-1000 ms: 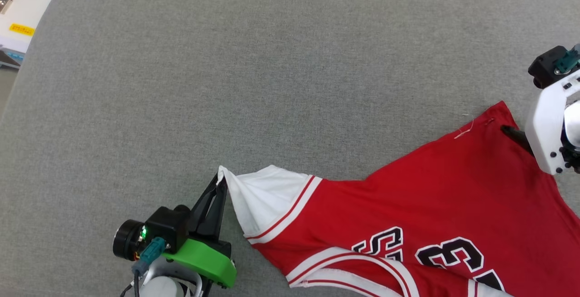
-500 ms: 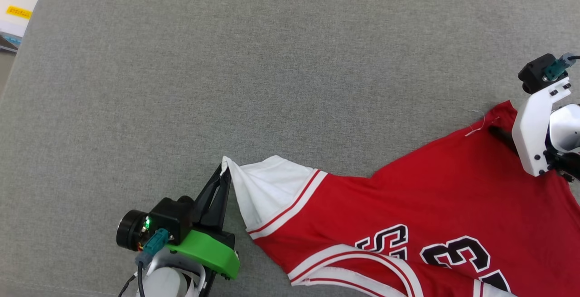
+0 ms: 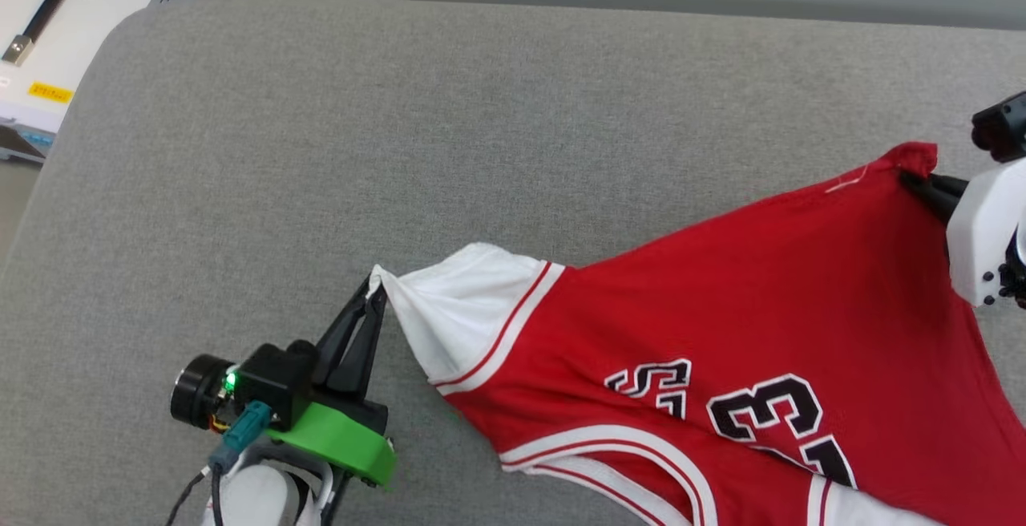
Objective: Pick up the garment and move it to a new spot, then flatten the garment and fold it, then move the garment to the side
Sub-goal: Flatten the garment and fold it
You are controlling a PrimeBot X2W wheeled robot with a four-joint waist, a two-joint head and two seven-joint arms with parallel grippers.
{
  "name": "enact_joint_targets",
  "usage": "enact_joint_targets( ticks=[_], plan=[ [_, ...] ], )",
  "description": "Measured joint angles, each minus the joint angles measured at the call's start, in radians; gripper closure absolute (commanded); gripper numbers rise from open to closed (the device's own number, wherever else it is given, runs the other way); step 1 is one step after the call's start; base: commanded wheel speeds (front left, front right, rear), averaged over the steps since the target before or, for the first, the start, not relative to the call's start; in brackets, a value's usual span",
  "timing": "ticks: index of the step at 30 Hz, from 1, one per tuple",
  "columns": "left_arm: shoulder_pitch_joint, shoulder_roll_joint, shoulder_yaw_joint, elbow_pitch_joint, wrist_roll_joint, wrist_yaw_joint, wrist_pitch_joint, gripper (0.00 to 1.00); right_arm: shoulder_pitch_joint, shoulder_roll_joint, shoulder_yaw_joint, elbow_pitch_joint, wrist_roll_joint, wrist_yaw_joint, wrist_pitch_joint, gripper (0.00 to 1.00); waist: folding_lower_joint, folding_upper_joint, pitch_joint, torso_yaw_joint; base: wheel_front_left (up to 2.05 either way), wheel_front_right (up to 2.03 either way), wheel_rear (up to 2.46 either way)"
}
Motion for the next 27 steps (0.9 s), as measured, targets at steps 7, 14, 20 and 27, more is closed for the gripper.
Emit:
enact_joint_targets(
  ticks=[7, 14, 20, 27],
  plan=[
    [-0.103, 0.047, 0.021, -0.077, -0.003, -0.009, 0.018, 1.0, -0.001, -0.034, -0.076, -0.104, 0.01, 0.0, -0.109, 1.0, 0.0, 0.0, -0.058, -0.033, 0.0, 0.0, 0.0],
    [-0.281, 0.109, 0.017, -0.142, -0.022, -0.025, 0.072, 1.0, -0.002, -0.03, -0.193, -0.182, -0.022, 0.0, -0.177, 1.0, 0.0, 0.0, -0.091, -0.08, 0.0, 0.0, 0.0],
    [-0.477, 0.152, -0.013, -0.173, -0.028, -0.03, 0.125, 1.0, -0.011, -0.026, -0.324, -0.238, -0.072, 0.0, -0.197, 1.0, 0.0, 0.0, -0.099, -0.104, 0.0, 0.0, 0.0],
    [-0.73, 0.164, -0.057, -0.161, -0.083, -0.031, 0.158, 1.0, -0.053, -0.005, -0.466, -0.321, -0.135, 0.0, -0.172, 1.0, 0.0, 0.0, -0.074, -0.118, 0.0, 0.0, 0.0]
  ],
)
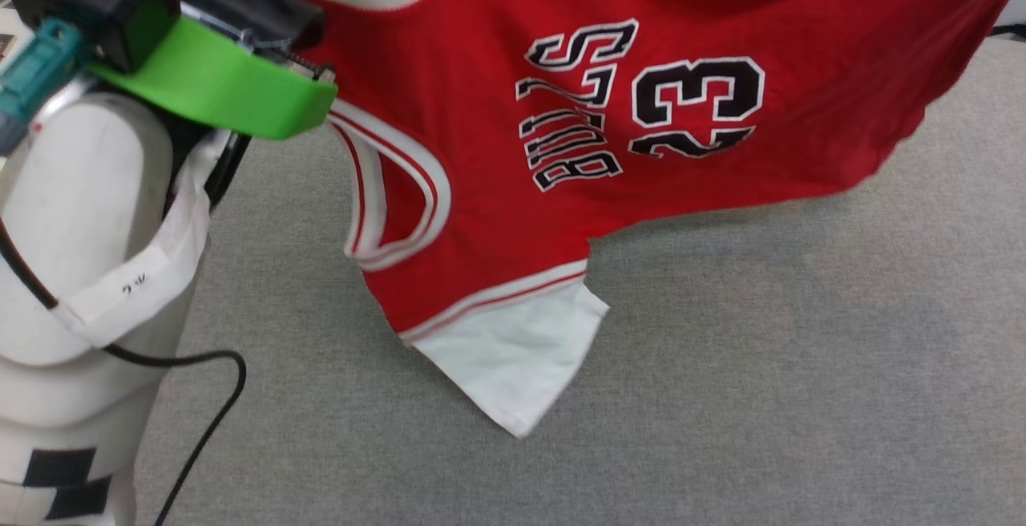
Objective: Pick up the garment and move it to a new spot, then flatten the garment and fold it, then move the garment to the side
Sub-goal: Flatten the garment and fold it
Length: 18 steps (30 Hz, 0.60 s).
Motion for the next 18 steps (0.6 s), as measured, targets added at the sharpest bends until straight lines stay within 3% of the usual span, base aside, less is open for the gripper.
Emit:
enact_joint_targets(
  ticks=[11, 18],
  plan=[
    [-0.343, 0.033, -0.114, 0.112, -0.057, -0.002, 0.024, 1.0, -0.138, 0.066, -0.107, -0.037, -0.071, 0.0, 0.081, 1.0, 0.0, 0.0, 0.081, -0.018, 0.0, 0.0, 0.0],
    [-0.551, 0.057, -0.161, 0.206, -0.078, -0.002, 0.046, 1.0, -0.324, 0.114, -0.092, 0.064, -0.118, 0.0, 0.097, 1.0, 0.0001, 0.0, 0.177, -0.032, 0.0, 0.0, 0.0]
  ],
)
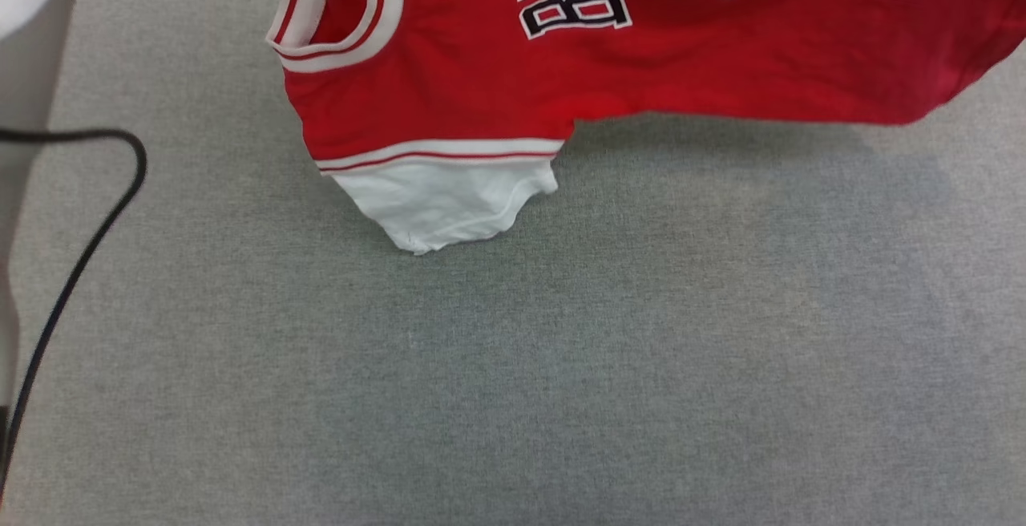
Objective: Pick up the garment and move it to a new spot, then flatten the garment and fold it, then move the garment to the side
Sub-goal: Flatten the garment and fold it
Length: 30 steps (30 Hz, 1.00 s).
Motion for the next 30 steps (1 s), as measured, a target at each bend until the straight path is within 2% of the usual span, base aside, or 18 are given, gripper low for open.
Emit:
enact_joint_targets(
  ticks=[5, 13, 18, 24, 30],
  plan=[
    [-0.128, 0.019, -0.012, 0.05, 0.001, 0.0, 0.011, 1.0, -0.15, 0.044, 0.035, 0.109, -0.029, 0.0, -0.023, 1.0, 0.0001, 0.0, 0.076, -0.013, 0.0, 0.0, 0.0],
    [-0.285, 0.027, -0.033, 0.086, 0.02, 0.0, 0.026, 1.0, -0.399, 0.119, 0.065, 0.327, -0.086, 0.0, -0.12, 1.0, 0.0001, 0.0, 0.186, -0.037, 0.0, 0.0, 0.0],
    [-0.405, -0.004, -0.03, 0.118, 0.028, 0.001, 0.03, 1.0, -0.53, 0.156, 0.085, 0.444, -0.132, 0.0, -0.191, 1.0, 0.0001, 0.0, 0.238, -0.05, 0.0, 0.0, 0.0],
    [-0.435, -0.006, -0.039, 0.164, 0.036, 0.002, 0.029, 1.0, -0.623, 0.178, 0.117, 0.555, -0.144, 0.0, -0.229, 1.0, 0.0001, 0.0, 0.281, -0.052, 0.0, 0.0, 0.0],
    [-0.399, 0.005, -0.053, 0.217, 0.018, 0.002, -0.017, 1.0, -0.594, 0.209, 0.188, 0.61, -0.111, 0.0, -0.257, 1.0, 0.0001, 0.0, 0.311, -0.046, 0.0, 0.0, 0.0]
  ],
)
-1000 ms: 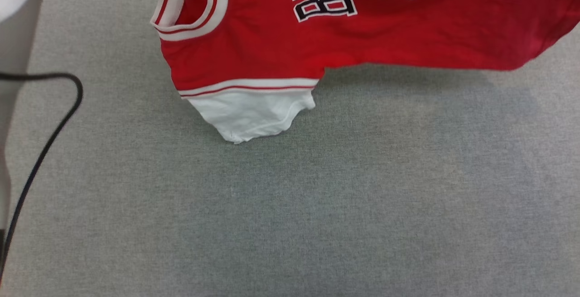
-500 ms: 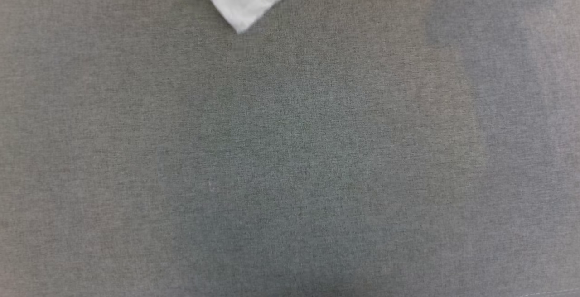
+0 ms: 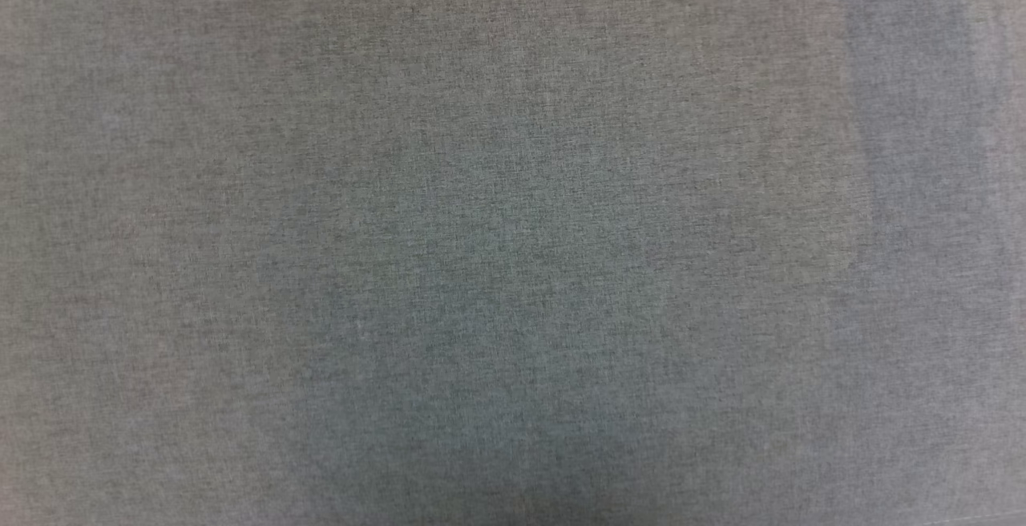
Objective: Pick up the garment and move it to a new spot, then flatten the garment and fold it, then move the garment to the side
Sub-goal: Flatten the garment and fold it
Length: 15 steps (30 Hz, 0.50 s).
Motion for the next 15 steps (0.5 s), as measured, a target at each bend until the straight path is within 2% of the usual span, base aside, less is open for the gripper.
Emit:
enact_joint_targets(
  ticks=[6, 15],
  plan=[
    [0.122, 0.024, -0.029, 0.039, -0.035, -0.001, -0.069, 1.0, 0.114, 0.014, 0.084, 0.025, 0.042, 0.0, -0.042, 1.0, 0.0, 0.0, -0.005, 0.003, 0.0, 0.0, 0.0],
    [0.362, 0.067, -0.058, 0.063, -0.095, -0.001, -0.155, 1.0, 0.313, 0.007, 0.194, -0.007, 0.125, 0.0, -0.089, 1.0, -0.0001, 0.0, -0.063, 0.011, 0.0, 0.0, 0.0]
  ],
)
